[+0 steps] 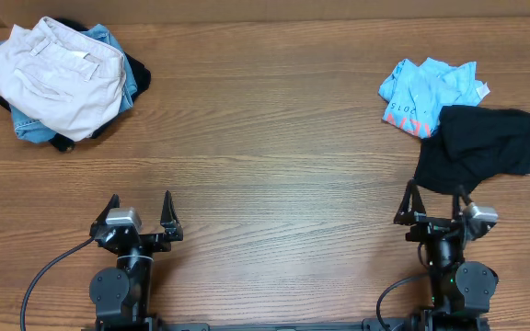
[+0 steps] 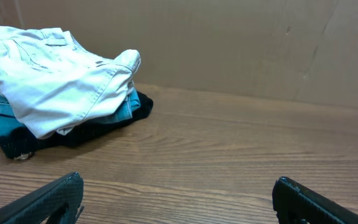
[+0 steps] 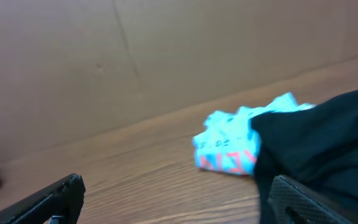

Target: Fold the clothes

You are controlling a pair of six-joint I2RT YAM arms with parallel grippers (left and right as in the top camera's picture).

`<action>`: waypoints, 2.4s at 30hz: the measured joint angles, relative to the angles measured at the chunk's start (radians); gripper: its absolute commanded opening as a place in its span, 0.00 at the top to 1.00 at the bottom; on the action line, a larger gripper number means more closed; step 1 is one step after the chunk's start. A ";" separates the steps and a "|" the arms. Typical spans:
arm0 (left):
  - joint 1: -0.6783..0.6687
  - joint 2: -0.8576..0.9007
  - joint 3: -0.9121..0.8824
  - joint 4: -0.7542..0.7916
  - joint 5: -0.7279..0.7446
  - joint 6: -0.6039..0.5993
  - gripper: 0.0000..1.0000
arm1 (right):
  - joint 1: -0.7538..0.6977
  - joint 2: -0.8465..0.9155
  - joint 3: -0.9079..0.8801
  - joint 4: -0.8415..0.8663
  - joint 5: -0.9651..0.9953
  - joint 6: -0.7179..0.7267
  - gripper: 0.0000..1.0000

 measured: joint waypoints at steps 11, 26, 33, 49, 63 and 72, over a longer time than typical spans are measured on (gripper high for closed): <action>0.000 0.000 0.000 -0.002 -0.003 0.000 0.00 | 0.000 -0.002 0.006 0.433 -0.535 0.328 0.00; 0.000 -0.004 0.000 -0.002 -0.007 0.000 0.00 | -0.021 1.104 1.262 -0.697 0.038 -0.034 0.00; 0.000 -0.004 0.000 -0.002 -0.007 0.000 0.00 | -0.083 1.722 1.582 -0.936 0.088 -0.043 0.00; 0.000 -0.004 0.000 -0.002 -0.007 0.000 0.00 | -0.091 1.949 1.584 -0.914 0.330 -0.112 0.31; 0.000 -0.004 0.000 -0.002 -0.007 0.000 0.00 | 0.027 2.012 1.584 -0.907 0.383 -0.169 0.10; 0.000 -0.004 0.000 -0.002 -0.007 0.000 0.00 | -0.016 2.012 1.584 -0.903 0.484 -0.174 0.22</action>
